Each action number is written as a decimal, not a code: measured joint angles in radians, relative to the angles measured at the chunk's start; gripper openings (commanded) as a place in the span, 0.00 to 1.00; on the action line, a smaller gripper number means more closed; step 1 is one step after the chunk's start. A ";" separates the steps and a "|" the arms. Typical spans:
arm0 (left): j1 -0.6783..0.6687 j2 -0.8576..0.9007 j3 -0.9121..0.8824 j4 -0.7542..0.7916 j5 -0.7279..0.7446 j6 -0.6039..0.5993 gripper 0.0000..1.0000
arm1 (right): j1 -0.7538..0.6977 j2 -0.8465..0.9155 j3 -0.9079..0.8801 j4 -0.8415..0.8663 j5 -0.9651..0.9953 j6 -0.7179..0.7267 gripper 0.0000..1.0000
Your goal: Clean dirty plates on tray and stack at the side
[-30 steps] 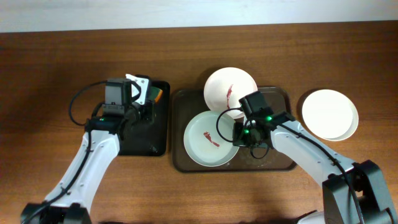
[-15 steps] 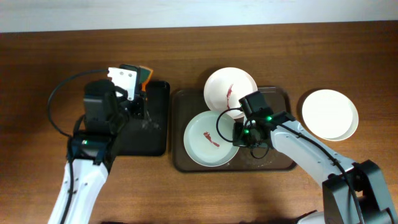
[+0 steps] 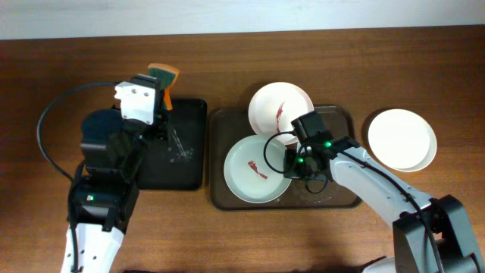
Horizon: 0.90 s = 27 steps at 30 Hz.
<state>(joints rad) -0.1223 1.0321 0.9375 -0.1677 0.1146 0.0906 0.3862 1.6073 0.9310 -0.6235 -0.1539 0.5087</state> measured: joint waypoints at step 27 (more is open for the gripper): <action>0.000 -0.073 0.000 0.053 0.000 0.000 0.00 | 0.000 0.000 0.000 0.000 0.000 0.000 0.04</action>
<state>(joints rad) -0.1223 0.9592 0.9375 -0.1146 0.1146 0.0906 0.3862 1.6077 0.9310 -0.6235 -0.1539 0.5091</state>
